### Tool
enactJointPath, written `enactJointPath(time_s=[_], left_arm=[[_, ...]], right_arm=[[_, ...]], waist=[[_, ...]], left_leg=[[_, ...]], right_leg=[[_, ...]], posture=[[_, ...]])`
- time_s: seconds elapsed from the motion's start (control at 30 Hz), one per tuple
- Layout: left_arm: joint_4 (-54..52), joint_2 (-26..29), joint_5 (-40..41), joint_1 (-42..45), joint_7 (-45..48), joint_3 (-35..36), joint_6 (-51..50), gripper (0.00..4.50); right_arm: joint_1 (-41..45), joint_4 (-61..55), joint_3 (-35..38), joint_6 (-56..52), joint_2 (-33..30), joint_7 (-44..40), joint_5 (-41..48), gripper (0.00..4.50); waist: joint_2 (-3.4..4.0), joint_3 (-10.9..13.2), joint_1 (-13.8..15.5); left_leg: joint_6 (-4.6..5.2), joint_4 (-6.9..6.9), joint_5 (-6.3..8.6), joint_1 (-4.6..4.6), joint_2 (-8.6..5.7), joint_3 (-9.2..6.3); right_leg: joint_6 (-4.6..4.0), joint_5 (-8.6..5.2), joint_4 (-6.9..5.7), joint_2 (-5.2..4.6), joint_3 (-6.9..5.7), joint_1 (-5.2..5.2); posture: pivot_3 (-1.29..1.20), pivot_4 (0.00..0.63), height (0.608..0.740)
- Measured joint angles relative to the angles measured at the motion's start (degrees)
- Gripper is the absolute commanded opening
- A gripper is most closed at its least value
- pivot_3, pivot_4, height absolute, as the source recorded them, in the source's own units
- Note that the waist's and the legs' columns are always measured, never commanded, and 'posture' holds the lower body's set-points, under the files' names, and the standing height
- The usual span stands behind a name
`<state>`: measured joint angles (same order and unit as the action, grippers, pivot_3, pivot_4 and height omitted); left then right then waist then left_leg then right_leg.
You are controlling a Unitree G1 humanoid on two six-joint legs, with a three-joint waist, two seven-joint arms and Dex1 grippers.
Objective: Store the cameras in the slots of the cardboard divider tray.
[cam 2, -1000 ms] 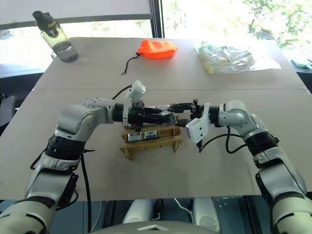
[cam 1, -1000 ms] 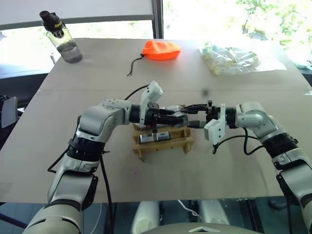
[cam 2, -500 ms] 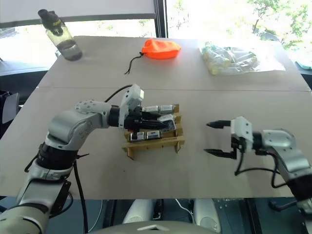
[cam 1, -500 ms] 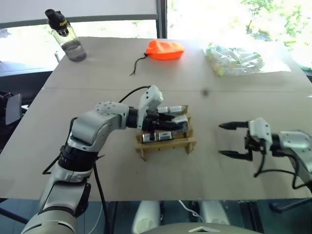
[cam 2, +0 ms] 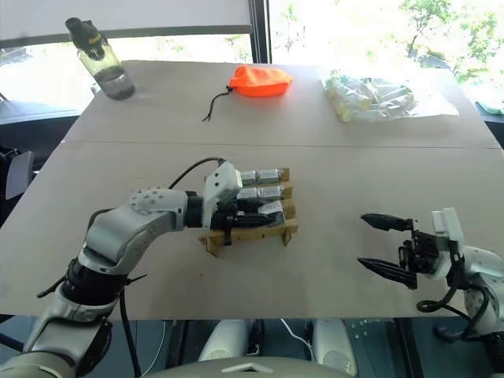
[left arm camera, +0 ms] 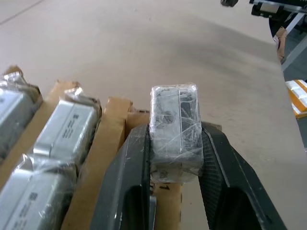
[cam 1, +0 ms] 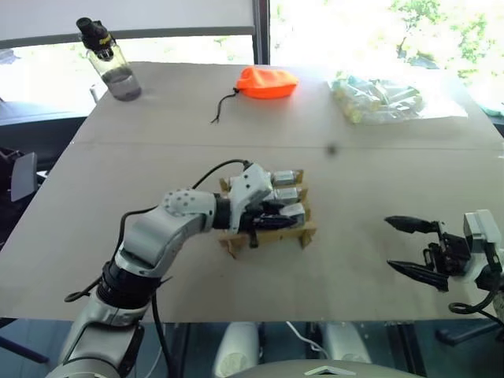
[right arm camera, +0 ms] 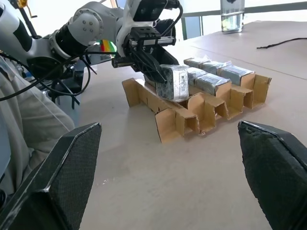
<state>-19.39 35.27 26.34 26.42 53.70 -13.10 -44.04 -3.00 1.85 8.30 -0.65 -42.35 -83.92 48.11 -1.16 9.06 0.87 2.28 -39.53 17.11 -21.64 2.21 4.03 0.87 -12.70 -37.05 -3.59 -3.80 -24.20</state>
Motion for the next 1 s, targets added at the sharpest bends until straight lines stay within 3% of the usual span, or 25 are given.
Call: enactJointPath(time_s=[0.3,0.67,0.73,0.83,0.9,0.97,1.0], left_arm=[[7.02,-1.74,-3.83,0.62,1.99,-0.80,9.27,0.78],[11.48,1.69,-11.52,3.93,11.20,-6.40,19.37,0.78],[11.66,1.70,-11.87,4.23,11.48,-6.67,19.57,1.79],[11.75,1.43,-11.60,4.24,12.88,-6.95,19.12,2.87],[11.77,1.11,-11.64,4.24,12.88,-6.92,19.87,3.98],[11.66,0.47,-11.49,4.20,12.24,-5.84,21.83,4.39],[11.23,0.36,-10.65,4.14,11.94,-4.51,21.84,4.39]], right_arm=[[3.40,2.72,0.73,2.07,1.81,-1.81,-4.88,4.50],[3.84,1.70,1.73,2.13,3.74,-0.95,-6.69,4.50],[3.85,1.70,1.74,2.22,4.03,-0.92,-6.92,4.50],[3.83,1.87,1.78,2.47,4.63,-0.93,-7.49,4.50],[3.74,2.03,1.84,2.99,4.81,-1.02,-7.62,4.50],[3.60,2.38,1.92,3.40,4.85,-1.22,-7.66,4.50],[3.51,2.70,1.98,3.43,4.85,-1.39,-7.68,4.50]], waist=[[0.00,0.00,-0.01],[0.01,-0.01,-0.07],[0.01,-0.01,-0.05],[0.01,-0.01,-0.01],[0.01,-0.01,0.00],[0.01,-0.01,0.04],[0.01,0.00,0.02]], left_leg=[[0.00,0.00,0.00,-0.01,-0.02,0.03],[0.00,0.03,0.00,0.00,-0.02,0.04],[0.00,0.03,0.00,-0.01,-0.01,0.03],[0.00,0.02,0.00,-0.02,-0.01,0.04],[0.00,0.01,0.00,-0.01,-0.02,0.04],[0.00,0.01,0.00,-0.02,-0.01,0.02],[0.00,0.01,0.00,-0.03,-0.01,0.01]], right_leg=[[0.00,0.00,0.02,0.00,0.00,0.00],[0.00,0.00,0.05,0.03,-0.06,0.00],[0.00,0.00,0.05,0.03,-0.06,0.00],[0.00,0.00,0.05,0.02,-0.06,0.00],[0.00,0.00,0.05,0.02,-0.05,0.00],[0.00,0.00,0.05,0.01,-0.04,0.00],[0.00,0.00,0.05,0.01,-0.04,0.00]], posture=[[0.00,0.150,0.726],[0.00,0.150,0.726],[0.00,0.150,0.726],[0.00,0.150,0.726],[0.00,0.150,0.726],[0.00,0.150,0.726],[0.00,0.150,0.726]])
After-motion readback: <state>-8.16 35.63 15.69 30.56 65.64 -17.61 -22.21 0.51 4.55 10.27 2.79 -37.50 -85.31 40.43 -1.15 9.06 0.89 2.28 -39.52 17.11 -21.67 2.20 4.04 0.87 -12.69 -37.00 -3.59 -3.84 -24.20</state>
